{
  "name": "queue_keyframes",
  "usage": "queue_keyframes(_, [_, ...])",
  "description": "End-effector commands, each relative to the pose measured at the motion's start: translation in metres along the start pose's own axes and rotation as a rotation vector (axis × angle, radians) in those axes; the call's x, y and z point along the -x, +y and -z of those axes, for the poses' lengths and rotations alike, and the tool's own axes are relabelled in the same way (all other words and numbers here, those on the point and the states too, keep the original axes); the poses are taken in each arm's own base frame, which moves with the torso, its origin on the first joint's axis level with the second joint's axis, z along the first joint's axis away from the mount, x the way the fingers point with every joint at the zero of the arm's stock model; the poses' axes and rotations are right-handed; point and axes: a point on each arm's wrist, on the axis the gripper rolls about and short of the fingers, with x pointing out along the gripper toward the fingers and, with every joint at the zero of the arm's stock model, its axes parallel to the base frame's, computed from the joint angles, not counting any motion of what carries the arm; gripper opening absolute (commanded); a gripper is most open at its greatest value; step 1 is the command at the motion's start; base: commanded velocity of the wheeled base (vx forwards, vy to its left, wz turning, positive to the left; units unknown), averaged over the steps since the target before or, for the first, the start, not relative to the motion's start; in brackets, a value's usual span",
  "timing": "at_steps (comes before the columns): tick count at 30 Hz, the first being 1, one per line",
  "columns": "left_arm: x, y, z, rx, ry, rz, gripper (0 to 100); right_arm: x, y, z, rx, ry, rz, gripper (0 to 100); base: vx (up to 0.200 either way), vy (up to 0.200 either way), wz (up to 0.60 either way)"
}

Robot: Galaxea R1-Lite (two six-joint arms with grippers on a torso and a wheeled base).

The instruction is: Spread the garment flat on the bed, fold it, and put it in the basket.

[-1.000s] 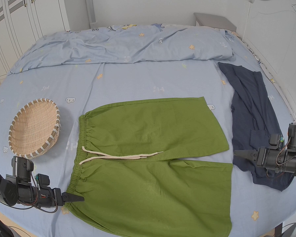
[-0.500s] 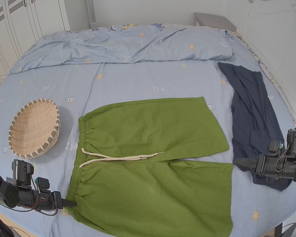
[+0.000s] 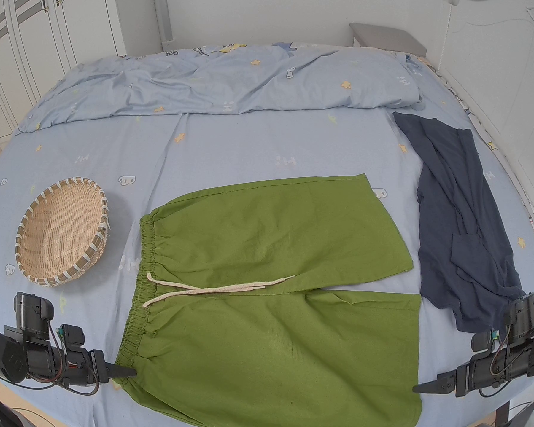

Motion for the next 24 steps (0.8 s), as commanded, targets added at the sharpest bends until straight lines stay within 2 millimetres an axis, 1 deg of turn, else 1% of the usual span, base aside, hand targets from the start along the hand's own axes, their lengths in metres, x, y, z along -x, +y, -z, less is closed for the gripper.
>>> queue_keyframes(1, [0.002, -0.001, -0.002, -0.005, -0.017, 0.004, 0, -0.006, 0.005, 0.014, 0.004, 0.109, -0.029, 100, 0.000, 0.000, 0.00])
queue_keyframes(3, [0.002, -0.001, -0.002, -0.006, -0.017, 0.004, 0, -0.011, 0.008, 0.019, 0.005, 0.180, -0.059, 100, 0.000, 0.000, 0.00])
queue_keyframes(7, [0.002, -0.001, -0.002, -0.006, -0.017, 0.004, 0, -0.019, 0.016, 0.024, 0.044, 0.268, -0.113, 100, 0.000, 0.000, 0.00])
queue_keyframes(13, [0.003, -0.001, 0.001, -0.006, -0.017, 0.003, 0, -0.033, 0.017, 0.030, 0.055, 0.372, -0.121, 100, 0.000, 0.000, 0.00])
queue_keyframes(23, [0.004, -0.002, 0.002, -0.010, -0.020, 0.004, 0, -0.037, 0.020, 0.029, 0.090, 0.363, -0.133, 100, 0.000, 0.000, 0.00])
queue_keyframes(24, [0.004, -0.002, 0.002, -0.009, -0.019, 0.004, 0, -0.043, 0.021, 0.027, 0.115, 0.358, -0.145, 100, 0.000, 0.000, 0.00])
